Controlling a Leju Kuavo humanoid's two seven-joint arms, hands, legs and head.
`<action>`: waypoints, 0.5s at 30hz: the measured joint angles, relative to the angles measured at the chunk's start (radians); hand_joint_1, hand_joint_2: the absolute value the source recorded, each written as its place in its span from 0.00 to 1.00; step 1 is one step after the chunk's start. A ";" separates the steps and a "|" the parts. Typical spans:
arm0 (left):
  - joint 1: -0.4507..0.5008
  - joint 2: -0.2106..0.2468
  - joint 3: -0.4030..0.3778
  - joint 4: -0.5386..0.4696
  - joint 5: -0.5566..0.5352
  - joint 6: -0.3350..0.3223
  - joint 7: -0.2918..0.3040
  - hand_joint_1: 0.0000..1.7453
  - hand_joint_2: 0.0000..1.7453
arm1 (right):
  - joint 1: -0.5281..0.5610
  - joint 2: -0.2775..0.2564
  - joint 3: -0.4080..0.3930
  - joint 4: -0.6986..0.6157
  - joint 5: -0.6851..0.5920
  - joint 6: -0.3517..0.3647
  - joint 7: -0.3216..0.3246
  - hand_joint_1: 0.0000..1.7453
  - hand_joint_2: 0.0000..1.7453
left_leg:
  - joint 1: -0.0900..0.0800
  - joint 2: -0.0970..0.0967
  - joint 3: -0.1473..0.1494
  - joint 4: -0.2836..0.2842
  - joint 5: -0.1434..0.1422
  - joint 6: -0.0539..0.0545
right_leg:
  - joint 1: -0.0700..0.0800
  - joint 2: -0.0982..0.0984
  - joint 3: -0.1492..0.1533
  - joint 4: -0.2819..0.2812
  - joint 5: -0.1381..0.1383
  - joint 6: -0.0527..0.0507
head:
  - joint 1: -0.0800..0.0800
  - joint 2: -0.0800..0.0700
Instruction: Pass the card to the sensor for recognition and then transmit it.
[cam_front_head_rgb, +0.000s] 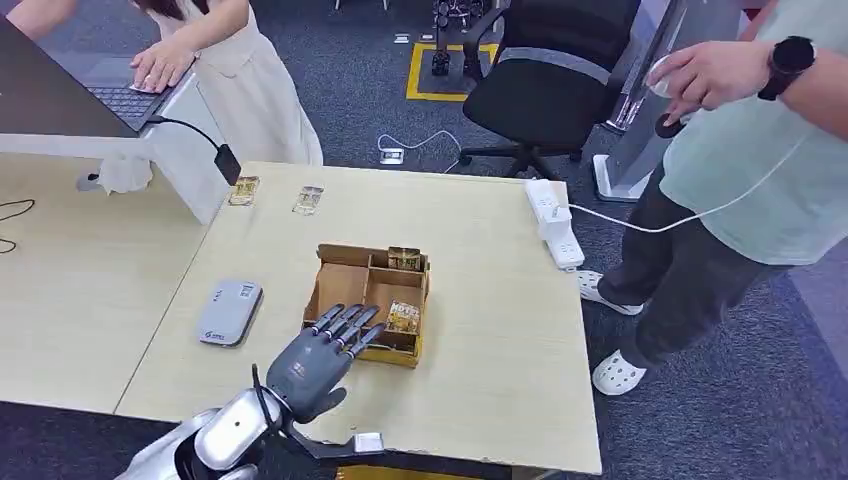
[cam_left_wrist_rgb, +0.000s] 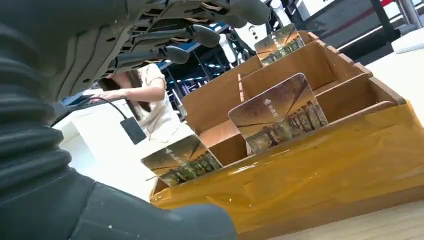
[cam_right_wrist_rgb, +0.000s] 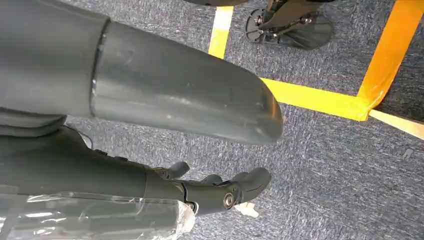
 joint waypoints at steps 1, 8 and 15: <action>0.001 0.000 0.001 0.001 -0.005 -0.004 0.000 0.00 1.00 | 0.000 0.000 -0.001 0.000 0.005 0.004 0.000 0.00 0.00 | 0.000 0.000 0.000 0.000 0.000 0.000 | 0.000 0.000 0.000 0.000 0.000 0.000 | 0.000 0.000; 0.037 -0.036 0.061 0.033 -0.055 -0.029 0.019 0.00 1.00 | 0.014 0.018 -0.048 -0.013 0.084 0.056 0.018 0.00 0.00 | 0.000 0.000 0.000 0.000 0.000 0.000 | 0.000 0.000 0.000 0.000 0.000 0.000 | 0.000 0.000; 0.069 -0.071 0.140 0.071 -0.079 -0.049 0.066 0.00 1.00 | 0.039 0.060 -0.144 -0.032 0.184 0.126 0.023 0.00 0.00 | 0.000 0.000 0.000 0.000 0.000 0.000 | 0.000 0.000 0.000 0.000 0.000 0.000 | 0.000 0.000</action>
